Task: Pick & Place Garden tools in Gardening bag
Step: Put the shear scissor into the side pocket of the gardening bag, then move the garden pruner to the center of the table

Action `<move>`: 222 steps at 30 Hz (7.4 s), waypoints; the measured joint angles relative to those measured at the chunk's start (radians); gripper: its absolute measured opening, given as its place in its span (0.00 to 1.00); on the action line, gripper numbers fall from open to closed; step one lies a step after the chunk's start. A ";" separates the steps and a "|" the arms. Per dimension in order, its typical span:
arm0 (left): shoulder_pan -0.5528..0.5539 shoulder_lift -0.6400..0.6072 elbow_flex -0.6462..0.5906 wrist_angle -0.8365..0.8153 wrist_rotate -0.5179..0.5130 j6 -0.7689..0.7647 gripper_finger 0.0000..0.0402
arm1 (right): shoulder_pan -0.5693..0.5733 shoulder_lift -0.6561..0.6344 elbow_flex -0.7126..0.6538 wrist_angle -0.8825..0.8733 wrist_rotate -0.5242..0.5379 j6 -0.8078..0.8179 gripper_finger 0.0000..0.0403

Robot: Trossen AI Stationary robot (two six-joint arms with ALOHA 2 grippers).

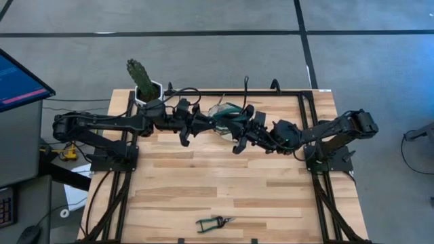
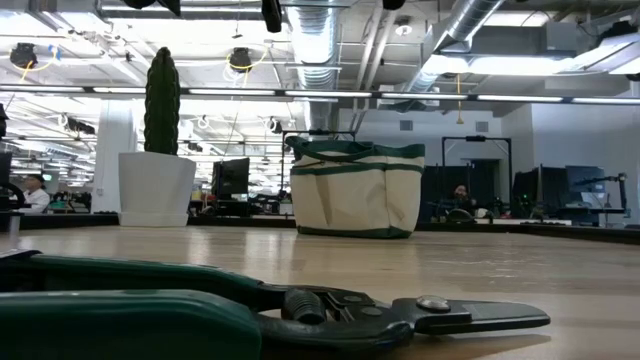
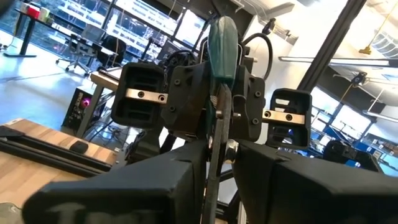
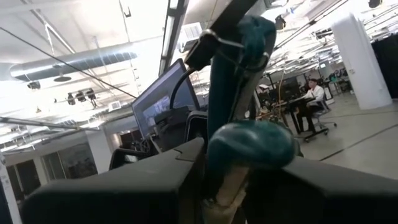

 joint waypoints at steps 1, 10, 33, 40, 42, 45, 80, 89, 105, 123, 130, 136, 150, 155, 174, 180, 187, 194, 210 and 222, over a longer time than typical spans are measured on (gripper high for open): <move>0.000 0.000 0.000 0.000 0.000 0.000 0.15 | 0.002 0.000 0.000 0.000 0.000 -0.004 0.14; 0.011 -0.014 -0.002 0.000 0.003 -0.052 0.17 | 0.004 0.000 0.000 0.004 0.000 -0.007 0.14; 0.026 -0.401 -0.002 -0.278 0.015 0.107 0.21 | -0.019 -0.016 0.001 -0.352 -0.041 0.073 0.14; 0.026 -0.431 -0.002 -0.296 0.015 0.106 0.21 | -0.124 -0.016 0.000 -0.601 -0.289 0.135 0.14; 0.025 -0.431 -0.002 -0.313 0.015 0.105 0.21 | -0.158 -0.023 0.000 -0.637 -0.365 0.135 0.14; 0.025 -0.432 -0.002 -0.365 0.015 0.104 0.21 | -0.207 -0.058 0.015 -0.722 -0.433 0.106 0.14; 0.023 -0.426 -0.002 -0.415 -0.009 0.217 0.21 | -0.603 0.076 0.172 -1.164 -1.053 -0.364 0.14; 0.023 -0.426 -0.002 -0.419 -0.009 0.219 0.21 | -0.604 0.144 0.172 -1.120 -1.053 -0.386 0.14; 0.023 -0.426 -0.002 -0.421 -0.008 0.219 0.21 | -0.631 0.169 0.172 -1.245 -0.979 -0.515 0.14; 0.023 -0.426 -0.002 -0.422 -0.008 0.214 0.21 | -0.593 0.254 0.172 -1.234 -0.983 -0.518 0.14; 0.023 -0.426 -0.002 -0.422 -0.008 0.214 0.21 | -0.593 0.256 0.172 -1.249 -0.970 -0.510 0.14; 0.023 -0.426 -0.002 -0.422 -0.008 0.214 0.21 | -0.593 0.256 0.172 -1.249 -0.951 -0.482 0.18; 0.023 -0.426 -0.002 -0.427 -0.008 0.214 0.21 | -0.597 0.255 0.237 -1.264 -0.916 -0.468 0.50; 0.023 -0.426 -0.002 -0.430 -0.008 0.214 0.21 | -0.603 0.255 0.338 -1.359 -0.914 -0.468 0.57; 0.023 -0.426 -0.002 -0.451 -0.005 0.214 0.21 | -0.675 0.254 0.732 -1.821 -0.916 -0.502 0.58; 0.023 -0.426 -0.002 -0.452 -0.006 0.214 0.21 | -0.683 0.254 0.843 -2.024 -0.916 -0.459 0.58; 0.023 -0.426 -0.002 -0.452 -0.009 0.214 0.21 | -0.644 0.251 0.888 -2.169 -0.917 -0.441 0.44; 0.023 -0.426 -0.002 -0.451 -0.009 0.214 0.21 | -0.573 0.162 0.888 -2.251 -0.864 -0.535 0.12; 0.023 -0.426 -0.002 -0.451 -0.008 0.214 0.21 | -0.491 -0.346 0.521 -1.759 -0.864 -0.329 0.03; 0.023 -0.426 -0.002 -0.451 -0.008 0.216 0.21 | -0.345 -0.562 0.035 -1.329 -0.779 -0.067 0.02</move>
